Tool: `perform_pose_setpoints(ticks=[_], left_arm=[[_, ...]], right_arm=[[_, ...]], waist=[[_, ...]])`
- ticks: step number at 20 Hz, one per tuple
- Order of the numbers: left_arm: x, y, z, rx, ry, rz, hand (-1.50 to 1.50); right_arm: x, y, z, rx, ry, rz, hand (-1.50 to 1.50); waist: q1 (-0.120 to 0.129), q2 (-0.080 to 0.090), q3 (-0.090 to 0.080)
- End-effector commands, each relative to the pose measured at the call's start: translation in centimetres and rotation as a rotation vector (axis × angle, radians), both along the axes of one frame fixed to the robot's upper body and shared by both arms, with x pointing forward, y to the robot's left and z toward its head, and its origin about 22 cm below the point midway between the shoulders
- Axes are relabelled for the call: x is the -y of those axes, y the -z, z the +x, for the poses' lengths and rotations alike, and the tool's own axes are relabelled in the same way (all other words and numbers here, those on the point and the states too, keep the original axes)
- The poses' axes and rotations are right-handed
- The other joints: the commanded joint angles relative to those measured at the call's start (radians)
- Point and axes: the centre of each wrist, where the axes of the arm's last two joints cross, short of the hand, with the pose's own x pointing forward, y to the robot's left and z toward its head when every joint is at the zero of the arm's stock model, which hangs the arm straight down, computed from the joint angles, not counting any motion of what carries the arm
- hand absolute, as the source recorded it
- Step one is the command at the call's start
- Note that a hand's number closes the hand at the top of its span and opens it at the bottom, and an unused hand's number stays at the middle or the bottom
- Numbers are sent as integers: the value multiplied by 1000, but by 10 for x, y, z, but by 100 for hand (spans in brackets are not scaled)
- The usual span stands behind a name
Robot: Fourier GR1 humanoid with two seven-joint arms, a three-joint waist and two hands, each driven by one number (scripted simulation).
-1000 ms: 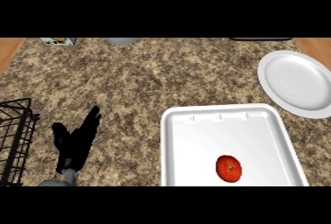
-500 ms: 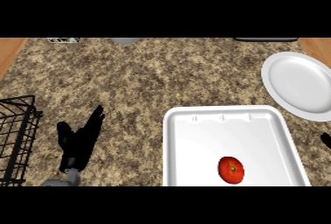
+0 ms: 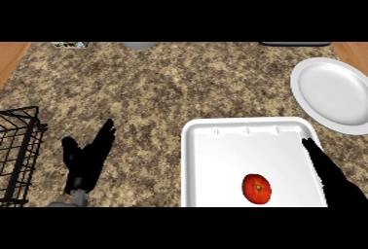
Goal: Pick the tomato from the tray and place it in the plate
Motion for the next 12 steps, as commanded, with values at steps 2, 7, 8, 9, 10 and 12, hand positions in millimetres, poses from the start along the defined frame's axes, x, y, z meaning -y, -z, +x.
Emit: perform_pose_setpoints(ticks=[2, 7, 8, 9, 10, 12], left_arm=[[1, -4, 6, -25, -10, -15, 0], [7, 9, 14, -16, -7, -16, 0], [-3, 5, -8, -18, -4, -16, 0], [-3, 4, -10, -37, 7, -13, 0], [8, 11, -12, -27, 11, -15, 0], [13, 8, 4, -28, -9, -5, 0]], right_arm=[[-33, 13, -7, -85, -23, 11, -150], [-47, 21, 3, -104, -39, 50, -150], [-49, 28, -3, -85, -25, 41, -150], [-42, 22, -6, -103, -24, 34, -150], [-40, 22, 0, -94, -34, 32, -150], [-52, 35, 2, -88, -12, 19, -150]], waist=[[-8, 0, -1], [-10, 1, -1], [-8, 0, -1], [-8, 0, -1], [-8, 0, -1], [-9, 1, -1]])
